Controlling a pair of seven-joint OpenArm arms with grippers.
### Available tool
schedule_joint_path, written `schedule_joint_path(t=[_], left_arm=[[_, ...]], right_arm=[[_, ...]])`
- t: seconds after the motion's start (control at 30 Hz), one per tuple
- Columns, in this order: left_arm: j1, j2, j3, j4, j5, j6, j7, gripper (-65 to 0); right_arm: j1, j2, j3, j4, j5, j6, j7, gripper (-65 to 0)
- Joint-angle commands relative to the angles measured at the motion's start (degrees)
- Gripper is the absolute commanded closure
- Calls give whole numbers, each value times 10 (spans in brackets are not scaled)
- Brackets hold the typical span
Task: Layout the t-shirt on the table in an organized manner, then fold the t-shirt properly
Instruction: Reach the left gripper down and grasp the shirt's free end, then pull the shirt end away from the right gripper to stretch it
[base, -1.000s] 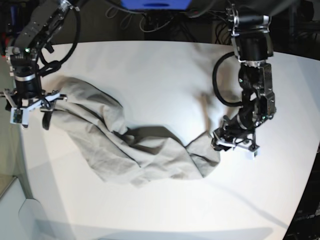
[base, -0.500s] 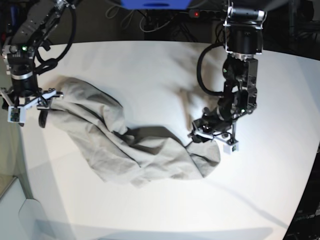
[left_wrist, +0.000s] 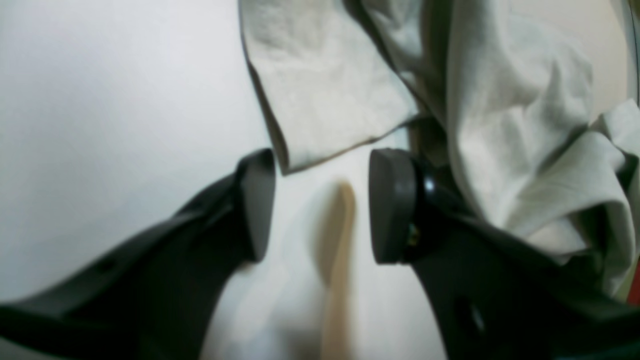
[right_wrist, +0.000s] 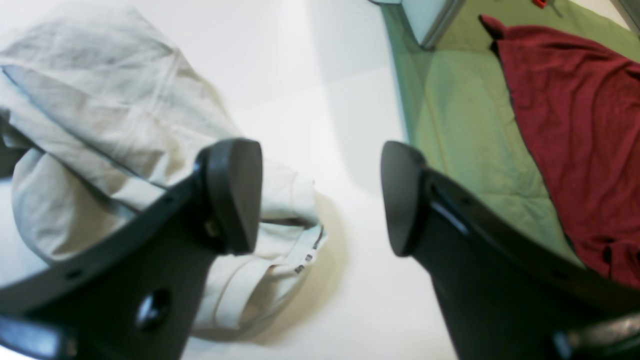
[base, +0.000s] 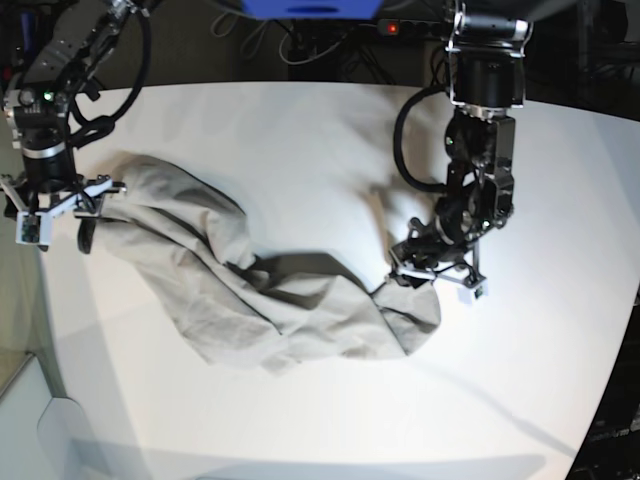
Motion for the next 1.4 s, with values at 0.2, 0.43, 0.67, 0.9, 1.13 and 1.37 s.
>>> schedule_joint_path(t=[0.2, 0.43, 0.67, 0.9, 1.13, 1.37], left_arm=[[-22, 1, -1, -16, 0, 17, 3, -302], [-33, 1, -2, -59, -4, 17, -15, -272], [-34, 2, -6, -80, -4, 16, -31, -25], [12, -26, -39, 85, -5, 17, 54, -8], [52, -89, -154, 226, 0, 16, 178, -8], [87, -153, -210, 284, 0, 15, 201, -7]], right_arm=[[5, 3, -1, 10, 8, 11, 16, -377], [7, 3, 0, 10, 8, 11, 16, -377], [4, 19, 3, 8, 8, 11, 16, -377], [10, 21, 3, 9, 8, 11, 16, -377], [10, 28, -21, 9, 9, 11, 16, -377], [3, 28, -83, 10, 9, 11, 16, -377]])
